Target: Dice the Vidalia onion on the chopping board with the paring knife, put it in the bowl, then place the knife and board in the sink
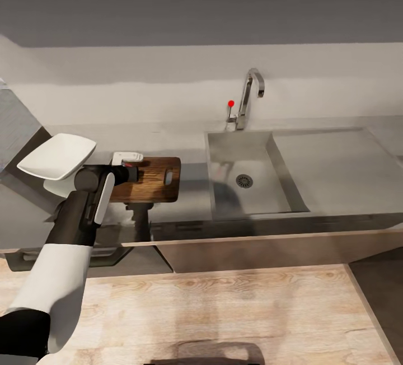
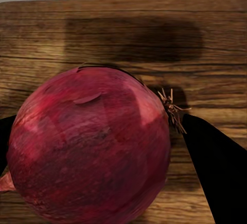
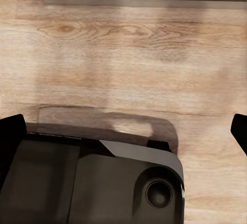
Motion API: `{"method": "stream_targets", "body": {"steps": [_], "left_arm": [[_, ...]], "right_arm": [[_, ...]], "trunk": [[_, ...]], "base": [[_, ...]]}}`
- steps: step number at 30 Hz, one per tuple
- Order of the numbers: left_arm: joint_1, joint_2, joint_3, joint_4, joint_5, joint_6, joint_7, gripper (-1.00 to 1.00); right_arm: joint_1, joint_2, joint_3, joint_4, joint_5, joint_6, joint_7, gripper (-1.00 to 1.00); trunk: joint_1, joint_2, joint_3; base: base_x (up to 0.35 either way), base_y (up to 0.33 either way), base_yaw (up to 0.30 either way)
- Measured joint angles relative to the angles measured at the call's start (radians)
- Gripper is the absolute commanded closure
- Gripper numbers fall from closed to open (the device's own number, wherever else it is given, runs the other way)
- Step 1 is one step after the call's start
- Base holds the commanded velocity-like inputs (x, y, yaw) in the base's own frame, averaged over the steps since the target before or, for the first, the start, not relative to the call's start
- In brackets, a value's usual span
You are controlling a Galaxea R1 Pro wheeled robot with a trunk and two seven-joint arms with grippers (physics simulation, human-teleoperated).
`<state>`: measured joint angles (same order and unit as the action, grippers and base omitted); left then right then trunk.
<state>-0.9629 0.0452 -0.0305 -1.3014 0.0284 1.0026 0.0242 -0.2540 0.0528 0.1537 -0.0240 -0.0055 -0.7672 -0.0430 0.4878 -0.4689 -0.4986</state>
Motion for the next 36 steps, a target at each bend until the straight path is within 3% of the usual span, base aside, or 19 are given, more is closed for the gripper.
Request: {"method": "stream_targets", "body": {"steps": [13, 14, 15, 36], "left_arm": [[0.000, 0.000, 0.000, 0.000, 0.000, 0.000, 0.001, 1.00], [0.000, -0.001, 0.000, 0.000, -0.001, 0.000, 0.001, -1.00], [0.001, -0.001, -0.001, 0.028, 0.005, 0.000, 0.001, -1.00], [0.000, -0.002, -0.001, 0.027, 0.005, 0.000, 0.001, -1.00]], "right_arm": [[0.000, 0.000, 0.000, 0.000, 0.000, 0.000, 0.000, -1.00], [0.000, 0.000, 0.000, 0.000, 0.000, 0.000, 0.000, -1.00], [0.000, 0.000, 0.000, 0.000, 0.000, 0.000, 0.000, -1.00], [0.000, 0.000, 0.000, 0.000, 0.000, 0.000, 0.000, -1.00]], "trunk": [[0.000, 0.000, 0.000], [0.000, 0.000, 0.000], [0.000, 0.000, 0.000], [0.000, 0.000, 0.000]], "base": [[0.000, 0.000, 0.000], [0.000, 0.000, 0.000], [0.000, 0.000, 0.000], [0.000, 0.000, 0.000]]}}
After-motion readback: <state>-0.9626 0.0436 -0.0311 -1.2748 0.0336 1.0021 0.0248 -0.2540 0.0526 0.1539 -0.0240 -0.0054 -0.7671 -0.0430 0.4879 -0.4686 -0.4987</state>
